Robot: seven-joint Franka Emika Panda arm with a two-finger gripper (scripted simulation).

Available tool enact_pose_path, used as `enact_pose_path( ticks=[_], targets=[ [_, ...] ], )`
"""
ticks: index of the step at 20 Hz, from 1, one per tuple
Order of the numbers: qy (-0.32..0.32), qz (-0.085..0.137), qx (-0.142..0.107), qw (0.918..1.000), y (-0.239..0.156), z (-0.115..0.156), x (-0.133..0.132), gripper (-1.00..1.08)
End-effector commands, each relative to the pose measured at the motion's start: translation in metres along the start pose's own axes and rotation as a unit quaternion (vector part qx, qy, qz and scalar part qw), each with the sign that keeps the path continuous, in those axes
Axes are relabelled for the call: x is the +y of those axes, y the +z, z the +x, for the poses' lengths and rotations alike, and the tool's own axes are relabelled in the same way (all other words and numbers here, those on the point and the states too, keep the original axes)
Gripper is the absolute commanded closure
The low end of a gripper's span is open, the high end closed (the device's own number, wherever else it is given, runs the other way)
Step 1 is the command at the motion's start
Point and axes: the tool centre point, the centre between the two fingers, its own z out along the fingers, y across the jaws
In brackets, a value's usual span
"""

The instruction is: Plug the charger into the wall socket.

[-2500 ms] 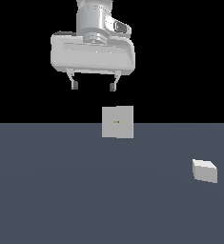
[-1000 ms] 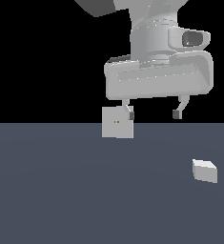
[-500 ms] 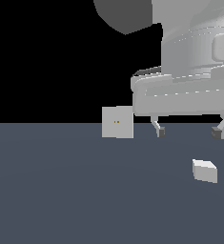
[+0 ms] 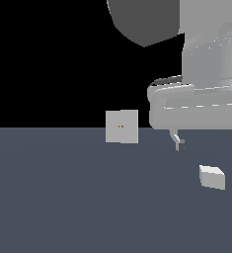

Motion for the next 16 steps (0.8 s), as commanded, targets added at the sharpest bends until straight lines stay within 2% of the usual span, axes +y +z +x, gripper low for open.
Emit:
enact_pose_path(
  ticks=[1,7,16],
  targets=[
    [0.002,0.0,0.001,1.0,0.001,0.0,0.001,-0.92],
    [0.001,0.0,0.0,1.0,0.007,-0.002,0.0,-0.92],
    [0.002,0.001,0.001,1.0,0.041,-0.013,0.001,-0.92]
  ],
)
